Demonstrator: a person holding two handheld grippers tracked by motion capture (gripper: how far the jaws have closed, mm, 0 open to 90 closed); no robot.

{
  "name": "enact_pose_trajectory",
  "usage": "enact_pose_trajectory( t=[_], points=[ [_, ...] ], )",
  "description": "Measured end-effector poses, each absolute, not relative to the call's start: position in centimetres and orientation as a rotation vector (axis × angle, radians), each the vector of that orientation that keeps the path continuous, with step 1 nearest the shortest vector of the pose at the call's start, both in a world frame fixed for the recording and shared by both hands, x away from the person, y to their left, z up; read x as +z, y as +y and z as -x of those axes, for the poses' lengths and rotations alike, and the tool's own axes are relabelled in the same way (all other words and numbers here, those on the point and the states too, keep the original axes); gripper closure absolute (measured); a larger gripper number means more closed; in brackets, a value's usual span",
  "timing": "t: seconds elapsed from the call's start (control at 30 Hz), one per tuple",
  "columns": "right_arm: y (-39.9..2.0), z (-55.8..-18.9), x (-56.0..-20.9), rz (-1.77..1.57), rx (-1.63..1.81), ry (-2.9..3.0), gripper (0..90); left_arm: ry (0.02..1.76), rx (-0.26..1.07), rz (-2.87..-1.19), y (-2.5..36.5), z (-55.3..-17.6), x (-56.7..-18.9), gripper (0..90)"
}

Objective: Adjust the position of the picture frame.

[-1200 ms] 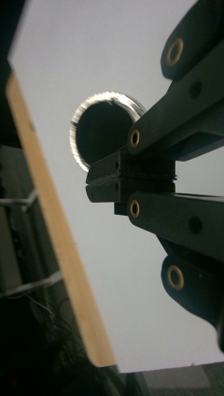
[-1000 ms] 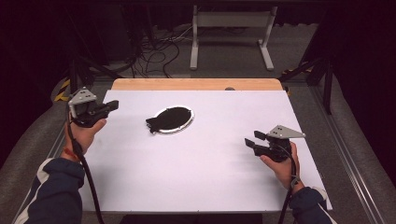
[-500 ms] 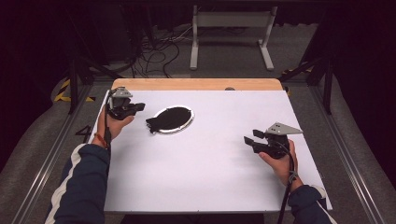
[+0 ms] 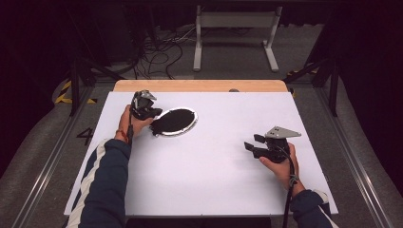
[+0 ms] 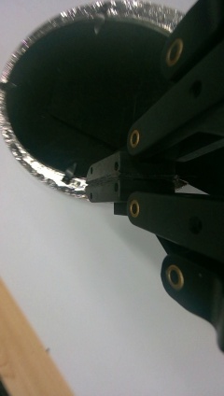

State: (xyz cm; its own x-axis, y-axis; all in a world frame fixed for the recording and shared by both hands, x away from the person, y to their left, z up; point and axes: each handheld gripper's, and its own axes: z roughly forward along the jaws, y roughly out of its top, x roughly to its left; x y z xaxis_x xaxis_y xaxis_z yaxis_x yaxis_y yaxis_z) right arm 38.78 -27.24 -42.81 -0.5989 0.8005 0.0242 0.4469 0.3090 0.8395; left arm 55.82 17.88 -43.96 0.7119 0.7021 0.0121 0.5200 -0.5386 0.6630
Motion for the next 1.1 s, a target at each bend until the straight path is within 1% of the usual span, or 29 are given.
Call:
enact_pose_trajectory(
  t=[0.23, 0.3, 0.47, 0.67, 1.1],
  points=[
    [-27.2, -38.3, -43.2, -1.095, 1.196, 2.216, 43.8, 0.944, 0.375, -2.293, 17.8, -56.1, -44.5, 89.7],
    [-27.2, -38.3, -43.3, -1.092, 1.198, 2.22, 43.4, 0.943, 0.365, -2.301, 17.9, -55.9, -44.5, 89.8],
    [-27.2, -38.0, -43.5, -1.084, 1.19, 2.238, 42.6, 0.949, 0.309, -2.247, 19.0, -55.1, -44.8, 89.8],
    [-27.1, -37.8, -43.8, -1.074, 1.185, 2.263, 41.9, 0.886, 0.251, -2.211, 19.2, -52.9, -45.3, 89.9],
    [-26.8, -37.8, -43.9, -1.066, 1.186, 2.278, 41.3, 0.782, 0.24, -2.224, 17.4, -49.5, -45.6, 90.0]
  ],
)
